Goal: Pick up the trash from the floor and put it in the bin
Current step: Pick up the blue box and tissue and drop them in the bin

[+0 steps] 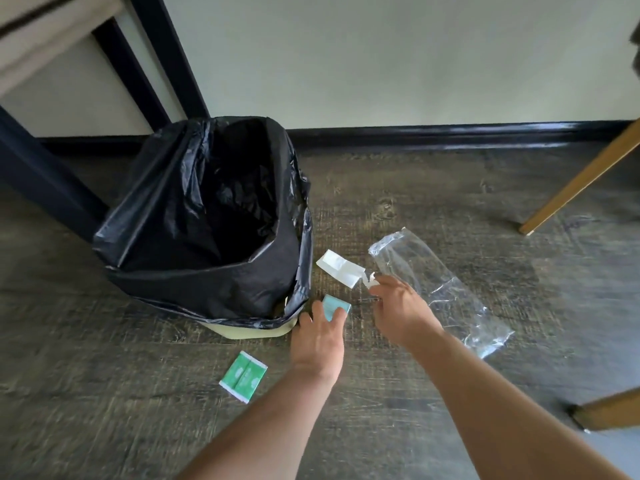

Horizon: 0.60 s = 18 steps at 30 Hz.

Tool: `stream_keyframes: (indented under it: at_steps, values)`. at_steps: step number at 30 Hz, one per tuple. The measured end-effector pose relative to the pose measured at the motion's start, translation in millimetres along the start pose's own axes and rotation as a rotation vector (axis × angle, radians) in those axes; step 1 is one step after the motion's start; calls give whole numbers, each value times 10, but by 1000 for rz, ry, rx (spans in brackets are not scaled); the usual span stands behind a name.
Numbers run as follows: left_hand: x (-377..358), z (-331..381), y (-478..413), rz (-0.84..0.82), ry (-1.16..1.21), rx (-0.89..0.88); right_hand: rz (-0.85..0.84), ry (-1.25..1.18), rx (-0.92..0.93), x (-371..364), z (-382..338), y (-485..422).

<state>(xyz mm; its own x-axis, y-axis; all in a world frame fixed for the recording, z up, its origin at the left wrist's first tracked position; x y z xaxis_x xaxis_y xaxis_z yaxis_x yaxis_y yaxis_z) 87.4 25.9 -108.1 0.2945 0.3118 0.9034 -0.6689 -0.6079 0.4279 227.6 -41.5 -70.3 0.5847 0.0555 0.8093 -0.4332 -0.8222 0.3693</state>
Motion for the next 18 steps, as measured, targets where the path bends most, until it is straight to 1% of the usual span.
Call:
stream_keyframes:
  at_steps: [1,3,4,5,7,8,9,10,11,13,14,16,18]
  values:
    - [123,27,102,-9,11,-51,20,-14,1,24,12,47]
    - [519,95,465,51,59,-219,60,-28,10,105,55,102]
    - [793,115,712,131,95,-321,70,-29,17,180,69,119]
    - [1101,97,975,254,126,-420,78,-32,25,273,70,126]
    - [1767,-80,1489,547,166,-554,106,-43,31,465,20,140]
    - [2073,-238,1674,671,190,-573,132,-33,26,558,-36,161]
    - [2334,-435,1785,779,219,-552,163,-17,25,642,-103,182]
    - [2542,-659,1827,852,255,-485,190,2,30,705,-169,195]
    - [2679,-899,1801,888,296,-389,211,21,38,766,-245,216]
    - [2770,-1315,1636,857,359,-197,237,41,51,898,-387,265]
    - [2731,-1466,1542,820,371,-133,236,52,57,962,-451,288]
    - [2612,-1645,1385,717,376,-67,216,94,57,1068,-557,334]
    - [2515,-1675,1319,596,384,-54,213,134,49,1196,-639,376]
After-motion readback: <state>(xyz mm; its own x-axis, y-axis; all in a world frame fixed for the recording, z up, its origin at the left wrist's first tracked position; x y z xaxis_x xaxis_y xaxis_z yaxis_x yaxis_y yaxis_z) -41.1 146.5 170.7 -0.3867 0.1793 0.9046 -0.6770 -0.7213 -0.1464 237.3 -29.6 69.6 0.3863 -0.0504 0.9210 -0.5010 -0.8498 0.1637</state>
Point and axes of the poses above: each hand's wrist, its own y-axis away from the middle knuckle, its own x-axis out of the back of the hand, z = x × y, the point moved 3 cm from there along -y, towards the middle knuckle, and after that the axes turned 8 degrees about -z, right-handed, at the moved point
